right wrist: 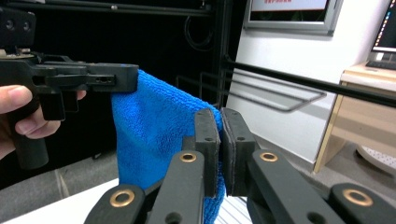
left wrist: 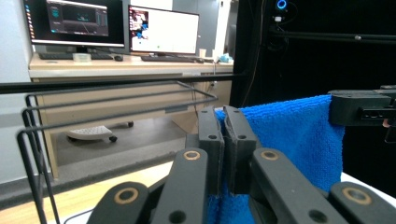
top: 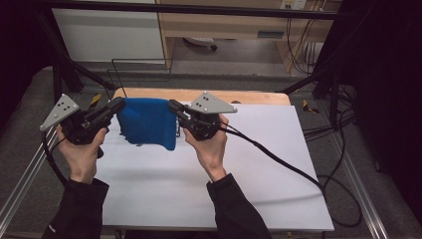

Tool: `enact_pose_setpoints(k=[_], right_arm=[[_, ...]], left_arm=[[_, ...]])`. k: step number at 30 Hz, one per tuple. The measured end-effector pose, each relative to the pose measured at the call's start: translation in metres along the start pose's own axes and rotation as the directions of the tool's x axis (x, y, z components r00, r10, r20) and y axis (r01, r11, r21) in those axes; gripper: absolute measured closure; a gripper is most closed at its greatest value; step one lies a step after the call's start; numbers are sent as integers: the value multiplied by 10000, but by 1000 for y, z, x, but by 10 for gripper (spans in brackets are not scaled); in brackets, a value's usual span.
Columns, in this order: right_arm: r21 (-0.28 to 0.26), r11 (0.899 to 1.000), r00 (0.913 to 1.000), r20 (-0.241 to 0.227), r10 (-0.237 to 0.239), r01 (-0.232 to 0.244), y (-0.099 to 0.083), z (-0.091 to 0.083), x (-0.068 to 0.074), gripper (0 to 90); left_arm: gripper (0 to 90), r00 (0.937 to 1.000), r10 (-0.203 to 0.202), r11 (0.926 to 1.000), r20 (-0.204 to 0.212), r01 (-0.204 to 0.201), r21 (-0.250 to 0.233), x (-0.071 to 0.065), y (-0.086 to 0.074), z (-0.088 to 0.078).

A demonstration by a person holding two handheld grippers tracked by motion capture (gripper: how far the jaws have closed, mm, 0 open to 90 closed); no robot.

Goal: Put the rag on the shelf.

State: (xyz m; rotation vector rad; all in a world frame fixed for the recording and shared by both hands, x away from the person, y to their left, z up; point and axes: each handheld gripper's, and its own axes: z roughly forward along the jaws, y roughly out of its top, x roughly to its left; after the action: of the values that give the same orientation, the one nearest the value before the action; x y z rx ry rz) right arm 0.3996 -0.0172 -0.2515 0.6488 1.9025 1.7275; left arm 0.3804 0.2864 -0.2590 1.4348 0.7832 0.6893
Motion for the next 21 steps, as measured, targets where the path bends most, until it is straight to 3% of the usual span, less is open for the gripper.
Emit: enact_pose_setpoints(k=[11, 21], right_arm=[[-493, 9987, 9998, 194, -98, 108, 22, 18, -3, 865], [-602, 9976, 9988, 367, -315, 337, 41, 32, -10, 865]], left_arm=[[868, 9998, -71, 9988, -183, 62, -493, 12, 22, 4], [868, 9996, -99, 9963, -271, 76, -856, 23, 39, 10]])
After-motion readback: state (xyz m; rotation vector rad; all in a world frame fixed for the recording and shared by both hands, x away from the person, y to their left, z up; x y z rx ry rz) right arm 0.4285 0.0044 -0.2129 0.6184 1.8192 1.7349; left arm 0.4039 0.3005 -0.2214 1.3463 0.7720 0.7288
